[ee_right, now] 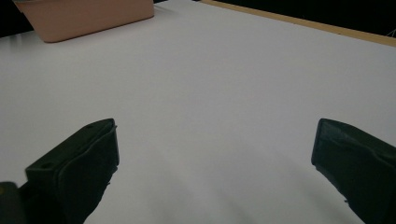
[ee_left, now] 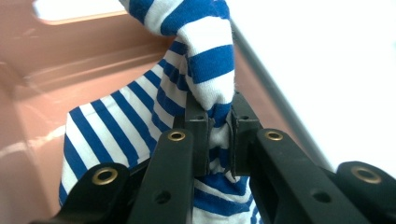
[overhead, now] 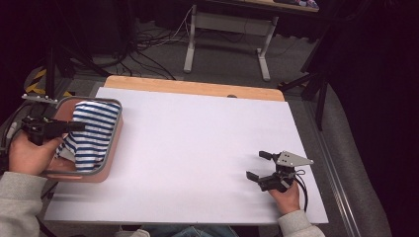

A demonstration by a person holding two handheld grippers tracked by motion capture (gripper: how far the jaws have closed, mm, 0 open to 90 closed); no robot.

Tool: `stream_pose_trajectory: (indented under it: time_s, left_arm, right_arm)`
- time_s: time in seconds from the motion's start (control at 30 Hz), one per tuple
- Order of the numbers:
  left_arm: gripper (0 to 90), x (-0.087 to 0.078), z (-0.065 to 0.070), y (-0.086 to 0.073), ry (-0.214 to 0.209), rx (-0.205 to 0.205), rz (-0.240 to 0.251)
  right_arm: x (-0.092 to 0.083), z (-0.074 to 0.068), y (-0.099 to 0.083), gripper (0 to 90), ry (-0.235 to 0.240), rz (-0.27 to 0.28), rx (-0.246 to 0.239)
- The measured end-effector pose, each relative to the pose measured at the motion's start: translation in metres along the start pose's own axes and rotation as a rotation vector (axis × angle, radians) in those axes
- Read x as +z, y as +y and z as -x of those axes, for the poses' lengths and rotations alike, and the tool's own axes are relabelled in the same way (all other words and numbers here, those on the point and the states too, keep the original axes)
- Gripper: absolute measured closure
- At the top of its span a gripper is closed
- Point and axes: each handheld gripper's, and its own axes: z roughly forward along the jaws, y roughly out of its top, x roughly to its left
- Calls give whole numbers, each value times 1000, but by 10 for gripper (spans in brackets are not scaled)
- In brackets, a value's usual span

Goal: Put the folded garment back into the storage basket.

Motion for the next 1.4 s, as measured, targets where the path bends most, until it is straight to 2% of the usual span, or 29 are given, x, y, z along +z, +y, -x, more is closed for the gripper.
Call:
stream_pose_trajectory:
  time_s: [0.17,0.27,0.3,0.33,0.43,0.47,0.5,0.53,0.57,0.6,0.63,0.67,0.73,0.77,0.83,0.87,0.9,0.93,0.97,1.0,1.07,1.1,1.23,1.27,1.4]
  left_arm:
    - [816,-6,1,-3,-41,-2,8]
    - [815,-1,-13,-5,-66,-53,-18]
    - [810,6,-25,-5,-66,-73,-36]
    - [802,6,-25,-5,-66,-73,-36]
    - [755,13,-39,-4,-26,-91,-33]
    - [715,14,-42,-1,60,-66,-25]
    - [647,14,-42,-1,60,-66,-25]
    - [582,15,-41,2,126,-41,-31]
    - [550,15,-37,5,241,8,-42]
    - [533,15,-37,5,241,8,-42]
    - [516,14,-33,8,345,44,-45]
    - [505,13,-31,9,365,53,-35]
    - [504,10,-28,9,363,62,-18]
    - [536,7,-23,9,351,78,1]
    - [674,4,-16,8,294,115,-5]
    - [733,4,-16,8,294,115,-5]
    - [791,7,-11,6,241,134,-54]
    - [830,7,-11,6,241,134,-54]
    - [853,14,-9,3,223,136,-117]
    - [865,17,-10,0,214,132,-142]
    - [880,19,-11,-3,207,123,-161]
    - [890,20,-18,-9,224,94,-189]
    - [890,22,-26,-15,234,64,-223]
    - [890,24,-27,-17,244,51,-257]
    - [891,29,-24,-15,270,66,-292]
  right_arm:
    - [0,0,0,11,2,1,0]
    - [0,0,0,11,4,1,-1]
    - [0,0,0,11,5,1,-1]
    - [0,0,0,11,5,2,0]
    - [0,0,0,11,7,1,-1]
    - [0,0,0,11,7,2,-1]
    - [0,0,0,11,7,2,-1]
    - [1,0,0,11,8,1,-1]
    - [1,0,0,11,8,2,-1]
    - [1,0,0,11,8,2,-1]
    - [1,0,0,11,7,3,-3]
    - [0,0,0,11,7,4,-2]
    - [0,0,0,11,7,4,-3]
    - [0,0,0,11,7,3,-5]
    - [1,-1,0,11,9,3,-7]
    - [1,-1,0,11,9,3,-7]
    - [1,-1,0,11,9,3,-7]
    - [1,-1,0,11,9,3,-7]
    - [1,-1,0,11,10,2,-7]
    - [1,-1,0,11,9,3,-7]
    - [1,-1,0,11,10,3,-6]
    - [1,-1,0,11,11,2,-6]
    - [1,0,0,11,10,2,-5]
    - [1,0,0,11,10,1,-4]
    - [1,-1,0,11,11,1,-5]
